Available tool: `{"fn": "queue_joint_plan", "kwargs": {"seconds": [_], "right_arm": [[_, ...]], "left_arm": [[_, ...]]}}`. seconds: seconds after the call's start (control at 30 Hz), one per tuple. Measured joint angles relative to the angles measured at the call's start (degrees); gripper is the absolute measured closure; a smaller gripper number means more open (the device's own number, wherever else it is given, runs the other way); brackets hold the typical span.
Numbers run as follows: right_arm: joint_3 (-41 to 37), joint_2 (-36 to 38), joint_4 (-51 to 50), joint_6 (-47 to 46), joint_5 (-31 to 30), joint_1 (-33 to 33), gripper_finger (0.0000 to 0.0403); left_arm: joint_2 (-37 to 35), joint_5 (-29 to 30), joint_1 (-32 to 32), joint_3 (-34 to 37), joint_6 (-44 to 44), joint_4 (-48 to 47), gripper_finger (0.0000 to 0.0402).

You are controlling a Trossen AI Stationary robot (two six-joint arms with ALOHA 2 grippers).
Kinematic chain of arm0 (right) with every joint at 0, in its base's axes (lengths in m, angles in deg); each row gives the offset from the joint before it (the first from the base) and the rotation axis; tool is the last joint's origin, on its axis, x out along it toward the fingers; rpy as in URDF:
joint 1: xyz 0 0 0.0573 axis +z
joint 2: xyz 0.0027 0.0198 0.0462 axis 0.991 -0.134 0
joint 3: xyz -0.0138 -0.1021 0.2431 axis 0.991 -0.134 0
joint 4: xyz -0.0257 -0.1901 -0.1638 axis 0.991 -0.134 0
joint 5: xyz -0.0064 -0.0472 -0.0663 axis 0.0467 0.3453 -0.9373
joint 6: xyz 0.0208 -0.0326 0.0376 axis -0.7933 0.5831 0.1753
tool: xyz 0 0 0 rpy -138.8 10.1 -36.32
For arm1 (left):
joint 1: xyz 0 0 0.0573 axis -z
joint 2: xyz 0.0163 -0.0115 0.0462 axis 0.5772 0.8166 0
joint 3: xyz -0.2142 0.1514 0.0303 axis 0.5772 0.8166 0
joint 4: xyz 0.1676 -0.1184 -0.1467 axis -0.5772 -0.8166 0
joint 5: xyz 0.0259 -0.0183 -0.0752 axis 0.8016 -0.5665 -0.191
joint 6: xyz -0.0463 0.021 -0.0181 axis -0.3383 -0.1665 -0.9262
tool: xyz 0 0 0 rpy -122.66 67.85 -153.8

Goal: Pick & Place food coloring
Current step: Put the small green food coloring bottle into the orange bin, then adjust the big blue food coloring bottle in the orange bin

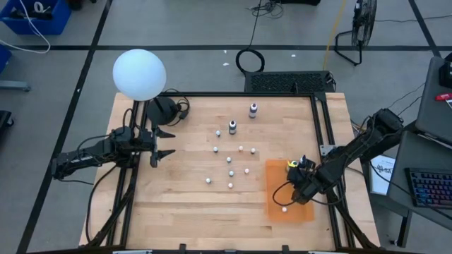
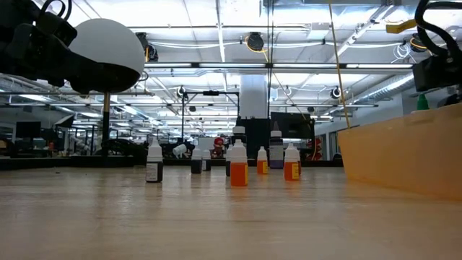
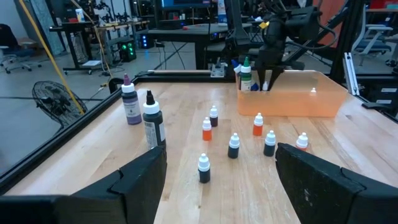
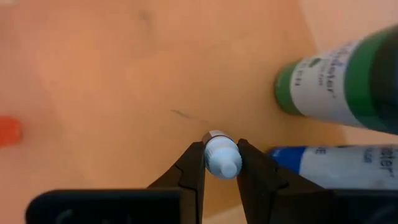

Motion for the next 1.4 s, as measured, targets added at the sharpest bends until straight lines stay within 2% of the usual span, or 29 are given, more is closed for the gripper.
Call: {"fn": "queue_joint_plan", "kwargs": {"seconds": [0.27,0.8,1.2,1.4], "right_arm": [[0.0,0.0,1.82,0.64,0.0,0.0,0.0318],[0.0,0.24,2.36,-0.39,1.53,-0.07,0.0293],[0.07,0.28,3.07,-0.99,1.53,-0.43,0.022],[1.13,3.13,3.0,0.18,4.54,-2.59,0.021]], "left_arm": [[0.0,-0.02,-0.02,0.02,-0.02,0.02,0.0103],[-0.02,-0.02,-0.01,0.01,-0.02,0.0,0.0103],[-0.02,0.0,-0.02,0.01,-0.02,0.02,0.0103],[-0.02,-0.02,0.0,0.0,-0.01,0.01,0.0103]]}}
